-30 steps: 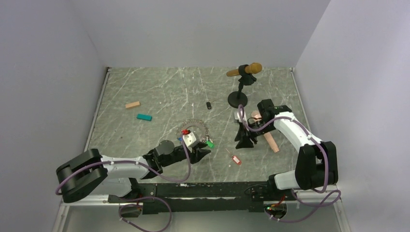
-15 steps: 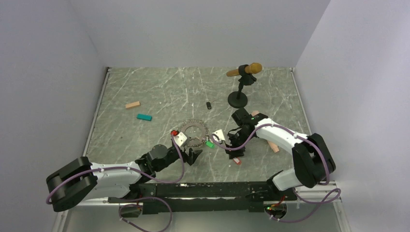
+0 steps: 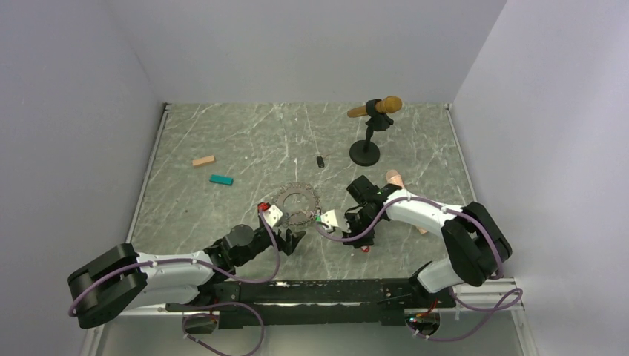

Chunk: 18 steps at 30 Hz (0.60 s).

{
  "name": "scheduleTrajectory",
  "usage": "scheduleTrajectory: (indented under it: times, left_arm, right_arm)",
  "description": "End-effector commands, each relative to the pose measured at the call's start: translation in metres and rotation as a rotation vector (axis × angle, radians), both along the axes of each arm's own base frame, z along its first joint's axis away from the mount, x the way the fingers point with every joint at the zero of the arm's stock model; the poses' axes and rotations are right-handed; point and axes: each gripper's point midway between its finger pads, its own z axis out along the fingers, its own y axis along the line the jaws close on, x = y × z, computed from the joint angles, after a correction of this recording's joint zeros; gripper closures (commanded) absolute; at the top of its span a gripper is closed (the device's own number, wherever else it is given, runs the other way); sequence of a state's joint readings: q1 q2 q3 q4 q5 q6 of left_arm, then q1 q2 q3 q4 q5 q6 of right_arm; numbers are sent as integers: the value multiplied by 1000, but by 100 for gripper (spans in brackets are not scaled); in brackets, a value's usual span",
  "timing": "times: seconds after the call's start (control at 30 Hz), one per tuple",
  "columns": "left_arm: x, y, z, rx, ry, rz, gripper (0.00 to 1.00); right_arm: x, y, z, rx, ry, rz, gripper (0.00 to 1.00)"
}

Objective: Put the keys on the keyring

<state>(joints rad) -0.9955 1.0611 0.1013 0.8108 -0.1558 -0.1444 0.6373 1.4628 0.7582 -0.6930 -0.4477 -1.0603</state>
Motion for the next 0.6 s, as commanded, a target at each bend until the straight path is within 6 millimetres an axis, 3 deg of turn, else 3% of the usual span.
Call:
scheduleTrajectory:
  times: [0.0,0.13,0.57]
  left_arm:
    - [5,-2,18,-70,-22,19,12]
    - [4,-4,20,-78,-15,14,12]
    - [-1,-13,24,-87,8,-31,12]
  right_arm:
    - [8,1,1,-8,-62,-11,48]
    - [9,-1,-1,-21,-80,-7,55]
    - [16,3,21,54,-84,-57,84]
